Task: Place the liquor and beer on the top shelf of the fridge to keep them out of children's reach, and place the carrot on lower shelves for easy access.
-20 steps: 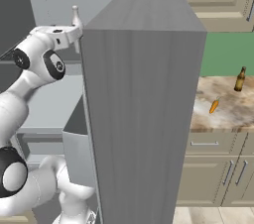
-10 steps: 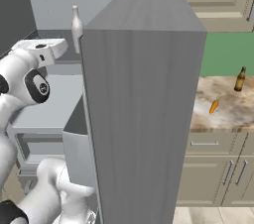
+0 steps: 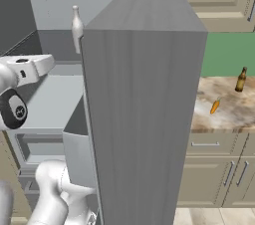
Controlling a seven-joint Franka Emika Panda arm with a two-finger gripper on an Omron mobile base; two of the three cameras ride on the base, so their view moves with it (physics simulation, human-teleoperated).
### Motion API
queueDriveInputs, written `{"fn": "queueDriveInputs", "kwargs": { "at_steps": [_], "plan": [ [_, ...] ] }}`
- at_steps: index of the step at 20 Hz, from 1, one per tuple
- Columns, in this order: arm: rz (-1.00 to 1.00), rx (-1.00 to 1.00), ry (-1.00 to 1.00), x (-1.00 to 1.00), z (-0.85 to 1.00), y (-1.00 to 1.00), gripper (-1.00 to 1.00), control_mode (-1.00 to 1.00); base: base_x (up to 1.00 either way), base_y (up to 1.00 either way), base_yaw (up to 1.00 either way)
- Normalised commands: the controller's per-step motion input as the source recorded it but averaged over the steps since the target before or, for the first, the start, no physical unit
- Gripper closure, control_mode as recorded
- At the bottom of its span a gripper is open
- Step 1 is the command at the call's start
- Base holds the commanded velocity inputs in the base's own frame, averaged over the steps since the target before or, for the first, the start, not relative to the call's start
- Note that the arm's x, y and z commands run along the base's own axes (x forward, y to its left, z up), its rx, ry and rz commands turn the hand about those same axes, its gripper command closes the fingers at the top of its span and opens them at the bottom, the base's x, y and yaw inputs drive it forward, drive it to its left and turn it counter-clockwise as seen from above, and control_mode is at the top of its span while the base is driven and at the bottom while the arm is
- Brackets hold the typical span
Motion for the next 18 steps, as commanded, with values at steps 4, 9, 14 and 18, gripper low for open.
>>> {"fn": "queueDriveInputs", "kwargs": {
  "at_steps": [4, 9, 14, 18],
  "plan": [
    [0.05, 0.0, 0.25, -0.96, 0.0, 0.0, -1.0, -1.0, 0.0, 0.0, 0.0],
    [0.04, -0.01, 0.24, -0.61, 0.0, 0.0, -1.0, -1.0, 0.0, 0.0, 0.0],
    [0.0, -0.02, 0.2, -0.36, 0.0, 0.0, -1.0, -1.0, 0.0, 0.0, 0.0],
    [0.0, -0.01, 0.13, -0.22, 0.0, 0.0, -1.0, -1.0, 0.0, 0.0, 0.0]
  ]
}}
